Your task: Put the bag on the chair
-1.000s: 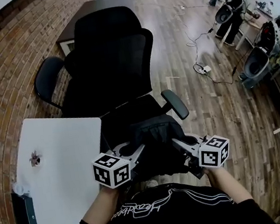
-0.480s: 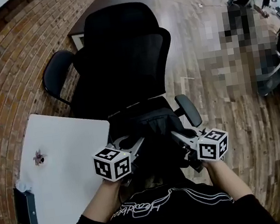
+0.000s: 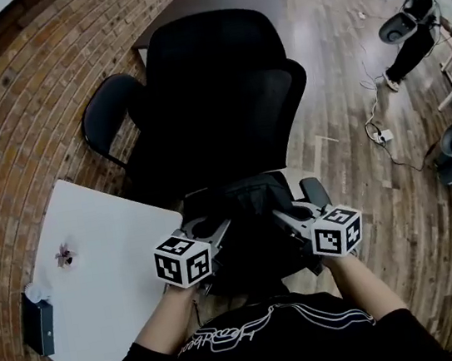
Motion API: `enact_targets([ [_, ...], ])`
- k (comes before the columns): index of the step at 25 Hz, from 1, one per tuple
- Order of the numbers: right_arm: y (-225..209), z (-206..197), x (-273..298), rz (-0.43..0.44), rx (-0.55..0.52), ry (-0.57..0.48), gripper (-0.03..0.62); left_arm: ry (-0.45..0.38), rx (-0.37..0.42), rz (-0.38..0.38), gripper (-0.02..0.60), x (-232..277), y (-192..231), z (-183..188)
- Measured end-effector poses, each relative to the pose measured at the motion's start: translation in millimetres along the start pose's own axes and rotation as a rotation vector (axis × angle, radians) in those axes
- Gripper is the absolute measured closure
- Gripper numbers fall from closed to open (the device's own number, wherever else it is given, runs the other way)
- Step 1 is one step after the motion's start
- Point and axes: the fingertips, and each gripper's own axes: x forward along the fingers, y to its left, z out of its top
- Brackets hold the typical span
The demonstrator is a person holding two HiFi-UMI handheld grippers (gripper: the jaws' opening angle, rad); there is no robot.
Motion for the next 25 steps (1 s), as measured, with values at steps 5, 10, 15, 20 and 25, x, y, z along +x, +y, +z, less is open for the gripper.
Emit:
enact_targets([
  [5,-35.5,13.0,25.7,0.024,-0.007,0.045,0.561,-0.003,-0.011,0.053,0.511,32.5,28.9,10.4],
  [10,-69.0,15.0,52.2,0.040,-0.048,0.111,0.560,0.010,-0.029,0.090,0.511,65.3,60.4,11.1],
  [15,-94.9,8.5,78.7,0.045,-0.059,0.171,0.560,0.025,-0.022,0.128,0.511,87.9,88.9,6.9],
  [20,-113.8,-4.6,102.9,0.036,-0.076,0.240,0.559,0.041,-0.029,0.171,0.511,104.8,117.2,-2.4],
  [25,-129.7,-25.4,117.5,0.031,-0.077,0.310,0.558,0.070,-0.044,0.181,0.509,117.3,132.9,-22.8],
])
